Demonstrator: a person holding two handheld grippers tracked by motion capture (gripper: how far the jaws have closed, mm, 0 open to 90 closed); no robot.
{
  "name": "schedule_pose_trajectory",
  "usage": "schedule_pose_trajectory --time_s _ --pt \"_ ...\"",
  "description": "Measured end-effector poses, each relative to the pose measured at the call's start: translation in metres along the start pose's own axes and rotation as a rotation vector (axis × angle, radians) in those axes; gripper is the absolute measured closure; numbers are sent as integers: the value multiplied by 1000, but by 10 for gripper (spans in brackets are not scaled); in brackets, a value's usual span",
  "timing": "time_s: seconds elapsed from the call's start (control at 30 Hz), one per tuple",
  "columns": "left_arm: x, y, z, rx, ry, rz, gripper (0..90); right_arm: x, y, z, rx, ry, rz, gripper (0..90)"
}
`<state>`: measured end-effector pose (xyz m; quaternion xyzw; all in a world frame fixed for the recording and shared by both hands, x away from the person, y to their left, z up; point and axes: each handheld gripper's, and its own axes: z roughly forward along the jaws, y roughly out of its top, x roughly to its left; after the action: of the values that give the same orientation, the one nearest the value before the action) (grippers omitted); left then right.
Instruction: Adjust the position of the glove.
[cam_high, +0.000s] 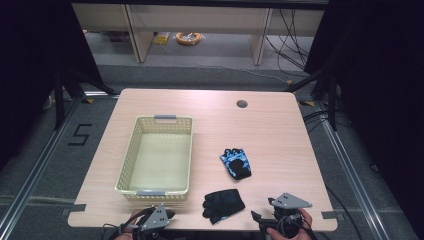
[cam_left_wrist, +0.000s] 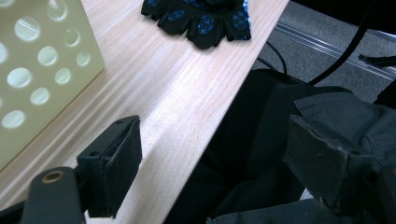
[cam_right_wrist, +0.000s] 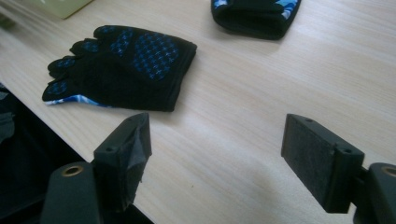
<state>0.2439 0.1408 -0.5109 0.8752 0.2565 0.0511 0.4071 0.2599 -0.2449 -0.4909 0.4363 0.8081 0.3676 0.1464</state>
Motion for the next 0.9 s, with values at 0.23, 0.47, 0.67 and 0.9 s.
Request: schedule_pose_trajectory --time_s 0.23,0.47,0.67,0.9 --pt "0 1 2 -2 5 33 186 3 2 0 -3 17 -51 355" --pt "-5 8 8 -25 3 31 213 4 14 3 -25 29 -89 413" --pt "-6 17 16 -42 -2 18 239 4 24 9 -21 43 -115 465" --pt "-11 43 29 -50 -19 54 372 5 44 17 -14 63 -179 586"
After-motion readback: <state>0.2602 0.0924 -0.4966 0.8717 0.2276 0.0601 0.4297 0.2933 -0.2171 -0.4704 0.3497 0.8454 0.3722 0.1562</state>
